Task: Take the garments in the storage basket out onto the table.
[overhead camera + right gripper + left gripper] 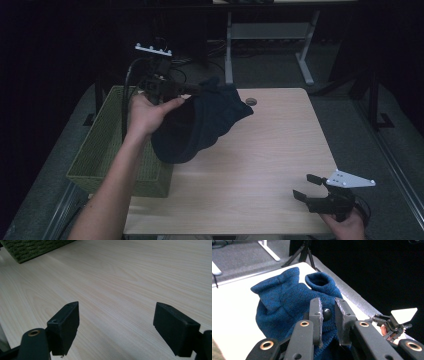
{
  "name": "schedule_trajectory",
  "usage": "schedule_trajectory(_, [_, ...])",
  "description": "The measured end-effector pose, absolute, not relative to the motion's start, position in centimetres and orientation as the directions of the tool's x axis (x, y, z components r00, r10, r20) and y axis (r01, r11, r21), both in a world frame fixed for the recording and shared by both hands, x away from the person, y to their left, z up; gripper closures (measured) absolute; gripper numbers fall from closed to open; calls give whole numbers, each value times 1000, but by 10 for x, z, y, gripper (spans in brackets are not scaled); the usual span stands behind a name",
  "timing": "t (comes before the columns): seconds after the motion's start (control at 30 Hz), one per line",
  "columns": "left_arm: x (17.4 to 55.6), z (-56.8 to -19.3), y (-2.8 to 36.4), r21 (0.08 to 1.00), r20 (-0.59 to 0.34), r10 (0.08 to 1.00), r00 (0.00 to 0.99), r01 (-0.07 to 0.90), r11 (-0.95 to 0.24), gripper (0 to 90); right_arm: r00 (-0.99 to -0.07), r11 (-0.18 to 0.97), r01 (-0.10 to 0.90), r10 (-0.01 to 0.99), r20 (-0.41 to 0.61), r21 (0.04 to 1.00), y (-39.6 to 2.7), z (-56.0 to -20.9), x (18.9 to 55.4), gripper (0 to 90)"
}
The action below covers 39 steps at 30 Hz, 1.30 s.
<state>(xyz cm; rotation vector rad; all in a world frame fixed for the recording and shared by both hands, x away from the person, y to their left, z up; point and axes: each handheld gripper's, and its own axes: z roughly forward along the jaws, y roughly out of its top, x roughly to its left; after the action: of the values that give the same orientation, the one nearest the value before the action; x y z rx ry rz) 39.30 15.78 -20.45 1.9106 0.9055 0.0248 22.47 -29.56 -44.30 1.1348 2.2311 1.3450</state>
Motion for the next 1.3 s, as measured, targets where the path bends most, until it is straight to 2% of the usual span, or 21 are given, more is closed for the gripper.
schedule_trajectory(0.93, [412, -301, 58, 631, -367, 631, 683, 682, -370, 770, -642, 246, 464, 755, 132, 851, -301, -441, 222, 206])
schedule_trajectory(1.3, [412, -342, 31, 571, -383, 636, 669, 713, -407, 769, -644, 245, 462, 753, 133, 852, -301, -441, 221, 206])
